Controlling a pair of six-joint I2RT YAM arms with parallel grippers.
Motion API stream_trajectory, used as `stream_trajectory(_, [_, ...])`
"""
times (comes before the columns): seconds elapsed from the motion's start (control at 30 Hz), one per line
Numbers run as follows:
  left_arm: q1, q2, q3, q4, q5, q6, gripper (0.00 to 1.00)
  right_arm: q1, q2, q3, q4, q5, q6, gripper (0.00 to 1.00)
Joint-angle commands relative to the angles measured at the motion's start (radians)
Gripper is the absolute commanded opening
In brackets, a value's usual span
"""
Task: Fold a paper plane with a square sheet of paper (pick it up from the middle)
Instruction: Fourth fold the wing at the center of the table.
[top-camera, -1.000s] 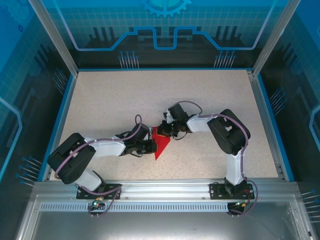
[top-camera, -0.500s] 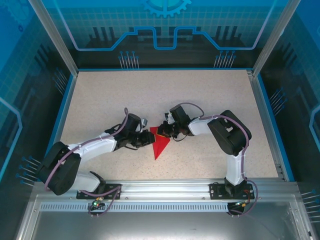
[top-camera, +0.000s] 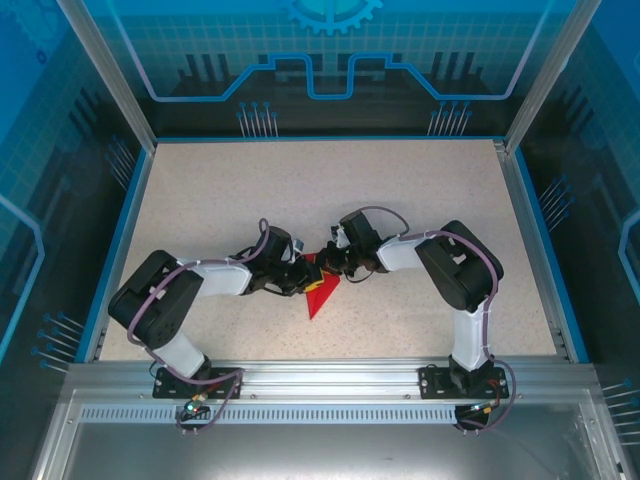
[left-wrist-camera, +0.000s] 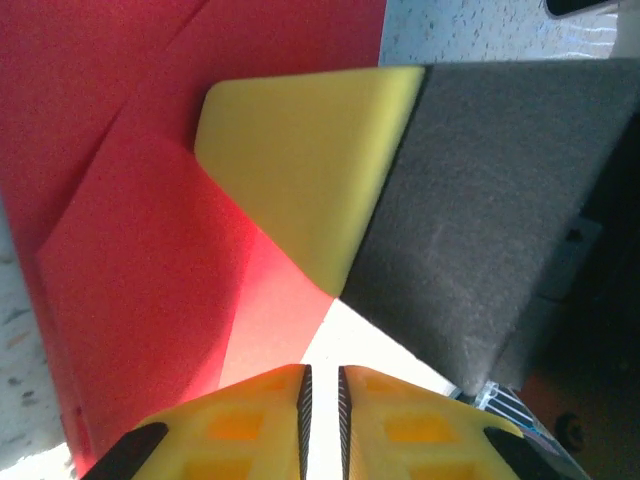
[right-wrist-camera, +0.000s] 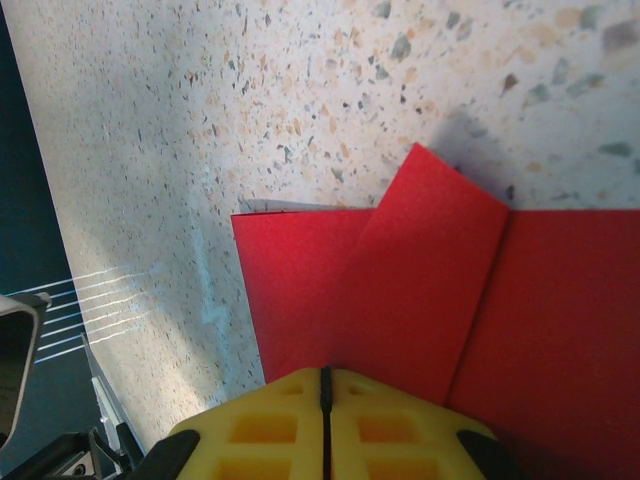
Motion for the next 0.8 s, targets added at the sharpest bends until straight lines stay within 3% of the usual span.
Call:
stream_trajectory(0.0, [0.002, 0.029, -0.018, 0.084, 0.031, -0.050, 0.18, 0.010, 0.022, -0.033, -0.082, 0.051, -0.001, 0.08])
stream_trajectory(0.43, [-0.003, 0.104, -0.032, -0.062, -0.086, -0.005, 0.11, 0.012, 0.025, -0.036, -0.088, 0.050, 0.001, 0.08])
stream_trajectory(0.77, [-0.069, 0.073, -0.023, -0.157, -0.049, 0.053, 0.11, 0.013, 0.025, -0.028, -0.107, 0.067, -0.001, 0.08])
